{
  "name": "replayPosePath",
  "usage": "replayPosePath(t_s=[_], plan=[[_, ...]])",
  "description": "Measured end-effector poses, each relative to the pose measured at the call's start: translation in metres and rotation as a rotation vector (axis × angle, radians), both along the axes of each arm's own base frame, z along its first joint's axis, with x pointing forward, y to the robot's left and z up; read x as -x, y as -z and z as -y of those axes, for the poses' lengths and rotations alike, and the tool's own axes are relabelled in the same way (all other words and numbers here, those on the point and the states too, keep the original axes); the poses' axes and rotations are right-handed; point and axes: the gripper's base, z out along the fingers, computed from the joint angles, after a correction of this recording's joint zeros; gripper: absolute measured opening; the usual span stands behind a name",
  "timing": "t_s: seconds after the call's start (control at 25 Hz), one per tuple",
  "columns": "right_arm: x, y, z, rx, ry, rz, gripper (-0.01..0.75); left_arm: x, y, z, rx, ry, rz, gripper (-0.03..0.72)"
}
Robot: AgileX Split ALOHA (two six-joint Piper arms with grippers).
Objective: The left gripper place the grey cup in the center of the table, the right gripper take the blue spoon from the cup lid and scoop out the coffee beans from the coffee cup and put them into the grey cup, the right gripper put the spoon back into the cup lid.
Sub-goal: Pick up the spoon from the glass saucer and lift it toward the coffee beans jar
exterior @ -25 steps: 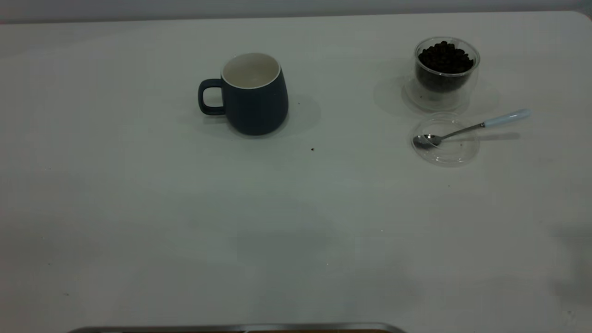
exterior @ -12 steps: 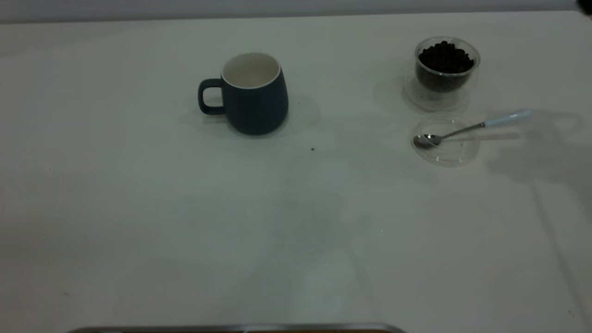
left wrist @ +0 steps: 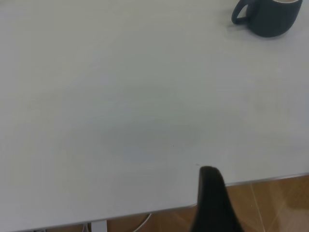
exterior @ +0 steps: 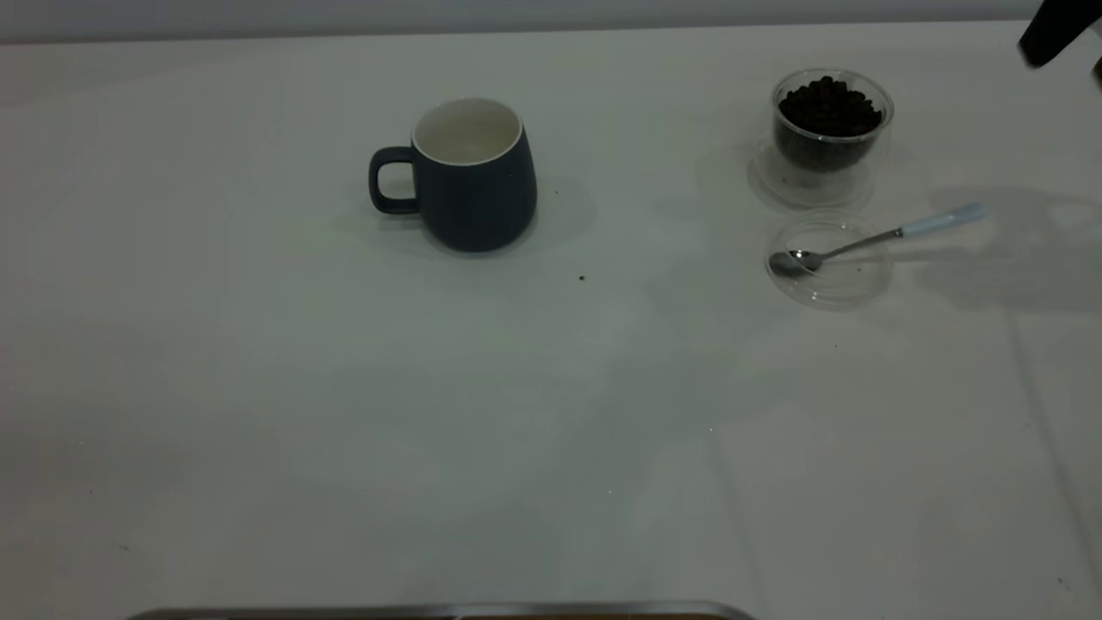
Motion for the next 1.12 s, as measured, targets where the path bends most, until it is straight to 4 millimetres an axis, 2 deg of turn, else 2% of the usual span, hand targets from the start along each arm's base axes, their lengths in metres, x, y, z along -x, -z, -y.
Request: replayPosePath(t_s=[0.16, 0.48, 0.64, 0.76, 0.84, 0.92, 1.04, 1.08, 1.12], plan=[[-0.005, 0.028, 0.003, -0.032, 0.004, -0.022, 0.59, 0.0, 0.0, 0.0, 0.0, 0.0, 0.0, 0.555], [-0.009, 0.059, 0.003, -0.045, 0.047, -0.051, 0.59, 0.0, 0.0, 0.0, -0.001, 0.001, 0.0, 0.555], [-0.008, 0.061, 0.004, -0.035, 0.059, -0.064, 0.59, 0.0, 0.0, 0.0, -0.001, 0.001, 0.0, 0.555], [-0.004, 0.04, 0.006, 0.006, 0.047, -0.074, 0.59, 0.0, 0.0, 0.0, -0.001, 0.001, 0.0, 0.555], [0.0, 0.012, 0.008, 0.048, 0.043, -0.04, 0.59, 0.0, 0.0, 0.0, -0.001, 0.001, 0.0, 0.555], [0.005, -0.027, 0.008, 0.092, 0.048, 0.037, 0.59, 0.0, 0.0, 0.0, -0.001, 0.001, 0.0, 0.555], [0.024, -0.072, 0.002, 0.138, 0.059, 0.137, 0.59, 0.0, 0.0, 0.0, -0.001, 0.001, 0.0, 0.555], [0.035, -0.082, 0.001, 0.149, 0.068, 0.161, 0.59, 0.0, 0.0, 0.0, -0.001, 0.001, 0.0, 0.555], [0.046, -0.084, 0.0, 0.153, 0.083, 0.171, 0.59, 0.0, 0.0, 0.0, -0.001, 0.001, 0.0, 0.555]])
